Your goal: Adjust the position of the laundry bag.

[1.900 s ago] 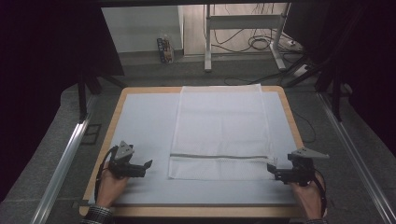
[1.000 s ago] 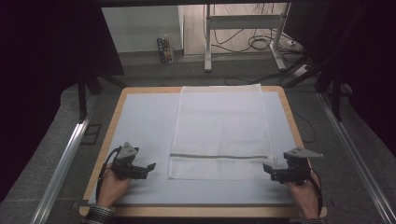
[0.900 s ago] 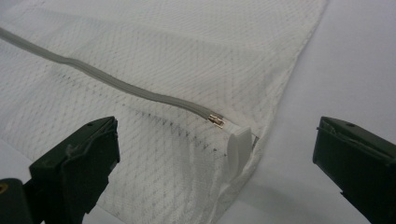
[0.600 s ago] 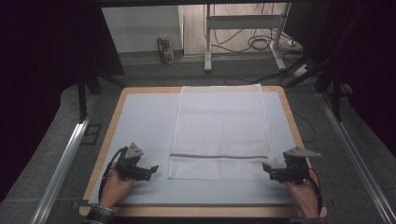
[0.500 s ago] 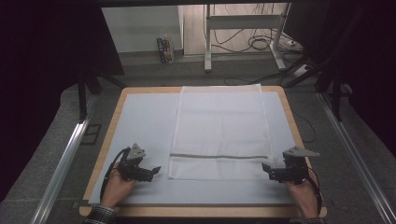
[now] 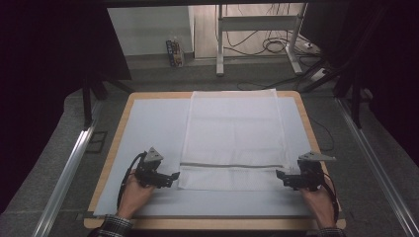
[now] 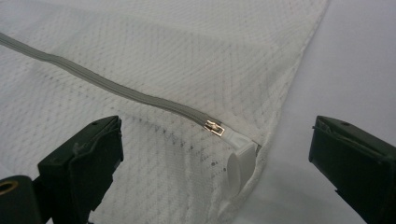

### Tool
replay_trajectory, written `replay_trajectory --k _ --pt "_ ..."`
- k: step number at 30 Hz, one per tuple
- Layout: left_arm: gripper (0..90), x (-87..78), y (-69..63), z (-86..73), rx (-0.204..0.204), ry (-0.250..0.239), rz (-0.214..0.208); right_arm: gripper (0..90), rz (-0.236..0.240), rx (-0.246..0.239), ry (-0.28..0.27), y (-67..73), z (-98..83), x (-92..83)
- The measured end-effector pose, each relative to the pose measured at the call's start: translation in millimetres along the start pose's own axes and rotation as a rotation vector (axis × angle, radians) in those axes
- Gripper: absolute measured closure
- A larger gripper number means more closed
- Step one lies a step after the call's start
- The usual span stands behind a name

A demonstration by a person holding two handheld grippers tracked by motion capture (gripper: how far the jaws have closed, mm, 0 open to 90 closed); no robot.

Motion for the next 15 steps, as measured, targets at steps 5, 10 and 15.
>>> replay_trajectory --k 5,10,15 --pt "5.1 6.2 5.4 11.5 -0.038 -0.038 -0.043 1.7 -0.01 0.02 -0.017 -1.8 4.5 2.0" --pt "12.7 11.9 3.1 20.6 -0.002 -0.049 -0.006 12.9 -0.014 0.016 0.011 3.4 10.7 2.3" --pt "27.2 20.1 2.3 26.7 0.019 -0.044 0.011 30.7 -0.04 0.015 0.046 2.0 13.3 0.1"
Point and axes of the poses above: each handheld gripper's, and its own axes: x roughly forward along the jaws, z roughly out of its top, y roughly to its left, the point moved 2 cm from there along x, roughly forward along the jaws, and after that the axes turned 10 degrees about y, right-handed, at the moved point
